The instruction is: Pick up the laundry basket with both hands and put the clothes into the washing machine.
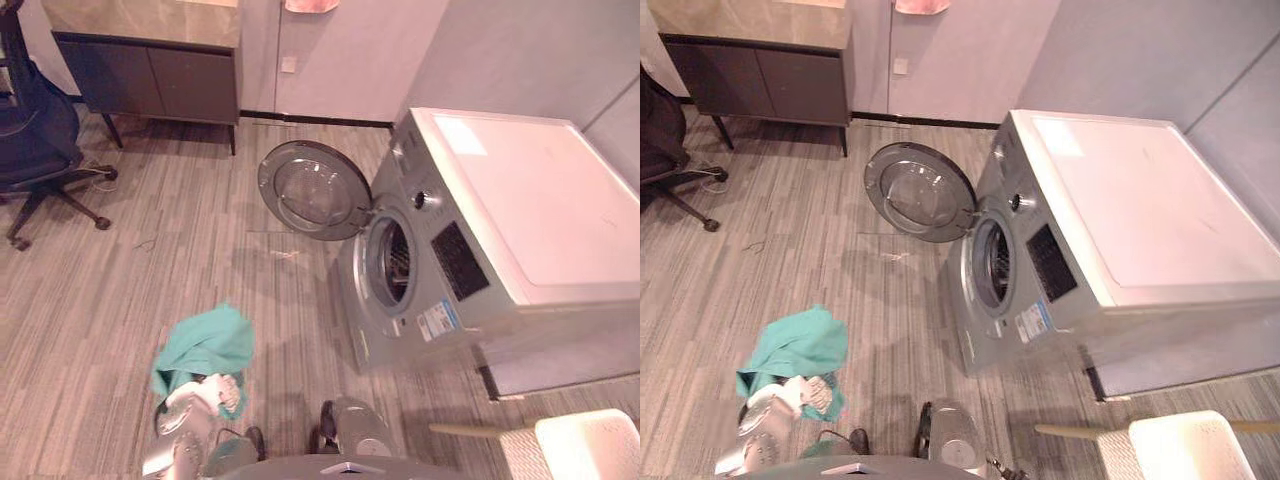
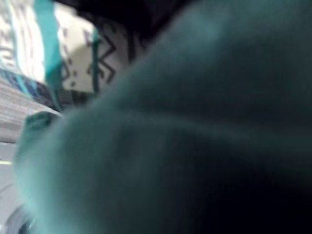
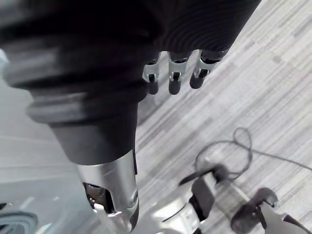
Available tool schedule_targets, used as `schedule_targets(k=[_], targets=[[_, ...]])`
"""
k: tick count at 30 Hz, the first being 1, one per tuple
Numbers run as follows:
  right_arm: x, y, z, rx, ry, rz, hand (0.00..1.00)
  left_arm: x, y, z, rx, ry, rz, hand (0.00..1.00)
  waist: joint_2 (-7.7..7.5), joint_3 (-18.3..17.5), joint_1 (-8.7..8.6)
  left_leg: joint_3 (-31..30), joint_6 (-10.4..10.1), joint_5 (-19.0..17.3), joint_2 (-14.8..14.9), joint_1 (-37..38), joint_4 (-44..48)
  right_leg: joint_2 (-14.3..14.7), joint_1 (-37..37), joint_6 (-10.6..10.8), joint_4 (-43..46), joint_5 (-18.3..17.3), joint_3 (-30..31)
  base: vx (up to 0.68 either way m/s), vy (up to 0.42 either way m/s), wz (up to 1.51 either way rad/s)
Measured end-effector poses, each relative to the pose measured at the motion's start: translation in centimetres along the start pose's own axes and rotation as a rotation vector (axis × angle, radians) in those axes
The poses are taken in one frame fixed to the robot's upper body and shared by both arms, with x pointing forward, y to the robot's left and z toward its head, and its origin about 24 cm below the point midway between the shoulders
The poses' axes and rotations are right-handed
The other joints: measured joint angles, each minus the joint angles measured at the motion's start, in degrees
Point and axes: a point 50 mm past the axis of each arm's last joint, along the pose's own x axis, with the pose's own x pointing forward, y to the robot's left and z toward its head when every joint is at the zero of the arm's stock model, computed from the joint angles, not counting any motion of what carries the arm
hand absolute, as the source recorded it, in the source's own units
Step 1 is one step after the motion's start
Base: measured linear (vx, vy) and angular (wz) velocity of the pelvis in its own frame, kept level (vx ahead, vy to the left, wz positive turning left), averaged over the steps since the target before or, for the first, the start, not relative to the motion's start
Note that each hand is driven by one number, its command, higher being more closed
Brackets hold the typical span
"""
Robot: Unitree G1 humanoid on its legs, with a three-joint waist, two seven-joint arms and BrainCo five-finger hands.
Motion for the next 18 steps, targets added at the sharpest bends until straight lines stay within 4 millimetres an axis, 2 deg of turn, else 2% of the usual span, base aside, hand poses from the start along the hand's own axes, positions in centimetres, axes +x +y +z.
schedule_targets(k=[2,3,4,5,6,7,8,9,10,11,12,13,14,15,16,17,18], targets=[[-0.1,-0.4,-0.1,0.011,-0.006,-0.011,0.00,0.2,-0.8,-0.1,-0.006,-0.004,-0.024,1.00,0.61,-0.9,0.02,1.6,-0.8,-2.6,-0.5,3.1,-0.8,1.6,0.2,-1.3,-8.0,2.5,-5.1,0.55,0.042,-0.17],[-0.2,-0.7,-0.3,0.022,-0.001,-0.021,0.00,0.3,-1.0,0.0,0.004,-0.004,-0.035,1.00,0.83,-2.2,-0.07,1.7,-1.1,-4.9,-0.7,4.8,-0.5,3.1,0.3,-3.8,-11.1,4.1,-6.6,0.58,0.032,-0.21],[-0.2,-0.9,-0.5,0.026,0.004,-0.027,0.00,0.3,-1.2,-0.1,0.007,-0.003,-0.042,1.00,1.07,-2.8,-0.42,1.6,-1.2,-5.9,-0.7,5.7,-0.3,3.8,0.7,-5.2,-12.4,4.9,-6.5,0.68,0.002,0.14],[-0.4,-1.4,-1.1,0.031,0.019,-0.039,0.00,0.3,-1.7,-0.2,0.017,0.003,-0.062,1.00,0.99,-4.3,-1.34,1.7,-2.7,-8.0,-0.2,7.7,2.4,4.4,2.9,-11.7,-14.1,8.7,-7.2,0.59,-0.014,0.29],[-0.4,-1.9,-1.1,0.039,0.017,-0.050,0.00,0.3,-2.0,-0.4,0.016,0.012,-0.073,1.00,2.30,-4.4,-1.61,2.1,-4.0,-9.1,1.2,7.4,5.6,5.0,4.4,-11.1,-13.8,7.8,-7.9,0.73,-0.029,0.32],[-0.3,-1.9,-0.3,0.039,-0.012,-0.051,0.00,0.3,-2.9,-0.3,0.024,0.006,-0.114,1.00,2.92,-4.3,-1.84,3.6,-5.2,-8.7,2.8,4.4,16.0,5.5,7.3,-11.1,-14.4,6.0,-8.2,0.68,-0.034,0.21],[-0.3,-1.6,0.6,0.036,-0.050,-0.037,0.00,0.3,-3.7,0.1,0.022,-0.011,-0.159,1.00,3.78,-4.0,-1.82,4.5,-7.2,-5.6,5.2,-0.9,31.5,6.4,11.1,-11.0,-16.6,5.1,-8.0,0.66,-0.032,0.14],[-0.3,-1.4,1.3,0.037,-0.071,-0.028,0.00,0.2,-4.0,0.2,0.008,-0.020,-0.168,1.00,4.30,-3.7,-1.48,4.0,-8.1,-3.1,6.7,-4.2,40.5,7.4,13.4,-10.8,-17.9,4.9,-7.2,0.73,-0.011,-0.17],[-0.2,-0.4,2.3,0.027,-0.101,0.004,0.00,0.3,-4.3,0.3,-0.012,-0.031,-0.180,1.00,4.81,-3.6,-0.39,2.3,-8.1,-0.7,8.3,-9.0,54.1,9.0,17.6,-10.5,-20.5,4.7,-4.7,0.58,0.012,-0.74],[-0.2,1.2,3.6,-0.001,-0.142,0.056,0.00,0.2,-4.1,0.4,-0.020,-0.037,-0.177,1.00,4.75,-3.3,1.10,1.2,-6.6,-0.2,9.1,-12.0,61.6,9.8,21.5,-10.6,-22.2,4.6,-1.1,0.54,0.027,-1.06],[-0.3,2.1,4.3,-0.012,-0.166,0.079,0.00,0.0,-3.7,0.4,-0.022,-0.036,-0.164,1.00,4.57,-3.2,1.89,0.8,-5.9,-0.3,9.7,-13.4,63.3,10.0,22.9,-10.6,-22.8,4.6,1.0,0.42,0.101,-1.42],[-0.4,4.0,5.7,-0.033,-0.209,0.133,0.00,-0.3,-2.9,0.2,-0.026,-0.032,-0.133,1.00,4.52,-3.2,2.53,-0.2,-4.3,-1.3,11.1,-16.6,63.5,9.9,25.2,-10.5,-23.9,4.6,4.4,0.47,0.175,-1.42],[-0.6,5.5,6.6,-0.049,-0.244,0.175,0.00,-0.4,-2.3,0.2,-0.024,-0.030,-0.112,1.00,4.71,-3.2,2.90,-1.5,-2.8,-2.3,13.7,-20.0,60.5,9.7,27.0,-10.5,-25.0,4.6,7.5,0.37,0.158,-1.33],[-0.8,6.2,6.8,-0.054,-0.254,0.194,0.00,-0.4,-2.1,0.2,-0.023,-0.029,-0.102,1.00,4.70,-3.2,3.24,-2.3,-2.2,-2.9,14.8,-21.3,57.2,9.4,27.5,-10.3,-25.1,4.6,9.0,0.33,0.241,-1.30],[-1.1,7.2,7.1,-0.072,-0.273,0.226,0.00,-0.5,-1.7,0.0,-0.026,-0.025,-0.082,1.00,4.57,-3.1,4.05,-5.1,-2.3,-3.8,15.6,-21.8,47.6,8.3,27.9,-9.7,-24.5,4.4,12.7,0.30,0.306,-1.49],[-1.3,8.2,7.6,-0.084,-0.290,0.250,0.00,-0.8,-1.4,-0.2,-0.028,-0.017,-0.066,1.00,4.44,-3.1,4.82,-11.1,-3.0,-4.0,14.4,-20.6,35.7,6.9,27.2,-7.8,-23.1,3.4,17.0,0.36,0.399,-1.65],[-1.4,8.4,7.7,-0.094,-0.292,0.256,0.00,-0.9,-1.2,-0.4,-0.028,-0.013,-0.059,1.00,4.50,-3.2,5.04,-15.7,-3.6,-3.8,13.0,-19.7,30.3,6.2,26.6,-6.3,-22.2,2.5,19.8,0.29,0.438,-2.07]])
